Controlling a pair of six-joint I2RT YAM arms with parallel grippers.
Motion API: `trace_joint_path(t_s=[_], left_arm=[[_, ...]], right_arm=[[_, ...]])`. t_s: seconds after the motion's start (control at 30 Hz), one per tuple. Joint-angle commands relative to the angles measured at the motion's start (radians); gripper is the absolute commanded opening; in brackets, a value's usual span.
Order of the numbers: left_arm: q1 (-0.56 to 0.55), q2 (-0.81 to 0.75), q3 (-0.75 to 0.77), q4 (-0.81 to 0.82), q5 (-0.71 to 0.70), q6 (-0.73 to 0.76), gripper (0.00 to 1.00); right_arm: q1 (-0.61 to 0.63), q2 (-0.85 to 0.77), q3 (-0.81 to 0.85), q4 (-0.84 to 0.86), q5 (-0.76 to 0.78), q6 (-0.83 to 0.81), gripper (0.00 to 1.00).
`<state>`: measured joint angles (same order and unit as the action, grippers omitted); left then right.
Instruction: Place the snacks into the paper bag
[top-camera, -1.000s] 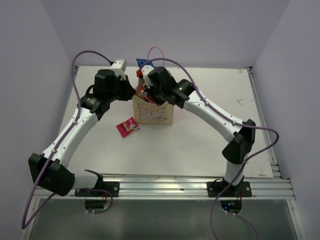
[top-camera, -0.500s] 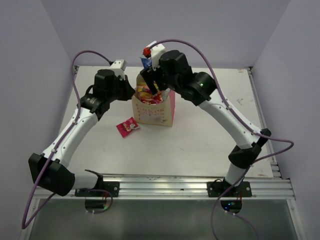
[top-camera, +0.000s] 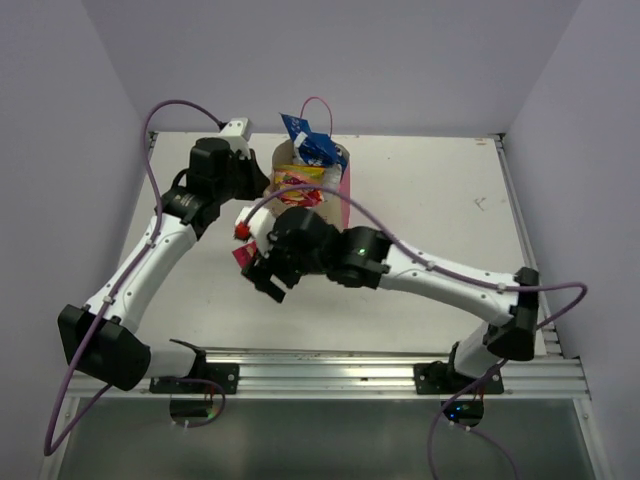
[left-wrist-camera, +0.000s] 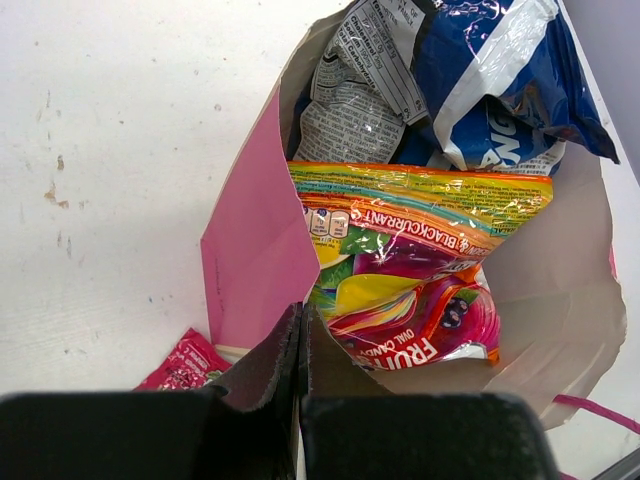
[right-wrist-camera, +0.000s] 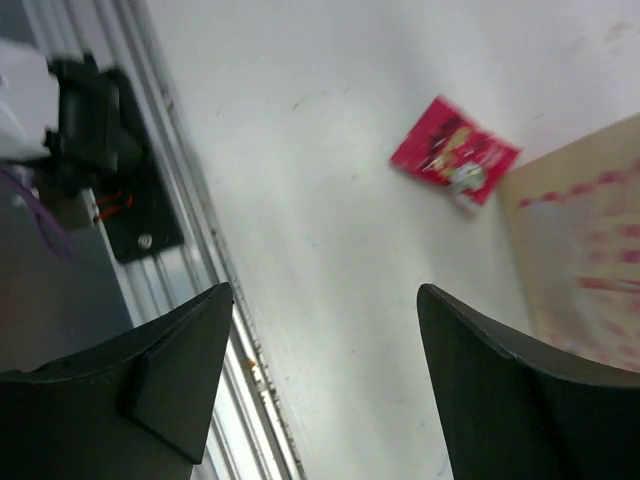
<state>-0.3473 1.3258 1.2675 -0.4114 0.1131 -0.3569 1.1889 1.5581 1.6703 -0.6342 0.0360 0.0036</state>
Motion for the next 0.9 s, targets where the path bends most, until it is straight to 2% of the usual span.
trace_joint_path(t_s=[0.0, 0.2, 0.4, 0.47, 0.57, 0.7, 0.87], left_arm=[[0.005, 0.013, 0.029, -0.033, -0.012, 0.009, 0.00], [0.005, 0.016, 0.032, -0.040, -0.015, 0.010, 0.00], [0.005, 0.018, 0.029, -0.043, -0.009, 0.010, 0.00], [0.005, 0.018, 0.027, -0.044, -0.007, 0.010, 0.00], [0.005, 0.018, 0.027, -0.046, -0.006, 0.010, 0.00], [0.005, 0.018, 0.026, -0.053, -0.004, 0.013, 0.00], [0.005, 0.015, 0.023, -0.060, -0.007, 0.013, 0.00]], right_arm=[[0.061, 0.065, -0.078, 0.126, -0.077, 0.046, 0.78], [0.072, 0.213, -0.142, 0.263, -0.064, 0.003, 0.79], [0.072, 0.318, -0.267, 0.593, 0.158, -0.123, 0.82], [0.072, 0.367, -0.244, 0.628, 0.271, -0.161, 0.82], [0.063, 0.471, -0.215, 0.718, 0.340, -0.183, 0.84], [0.025, 0.597, -0.141, 0.748, 0.347, -0.160, 0.84], [-0.050, 0.660, -0.046, 0.731, 0.338, -0.133, 0.84]])
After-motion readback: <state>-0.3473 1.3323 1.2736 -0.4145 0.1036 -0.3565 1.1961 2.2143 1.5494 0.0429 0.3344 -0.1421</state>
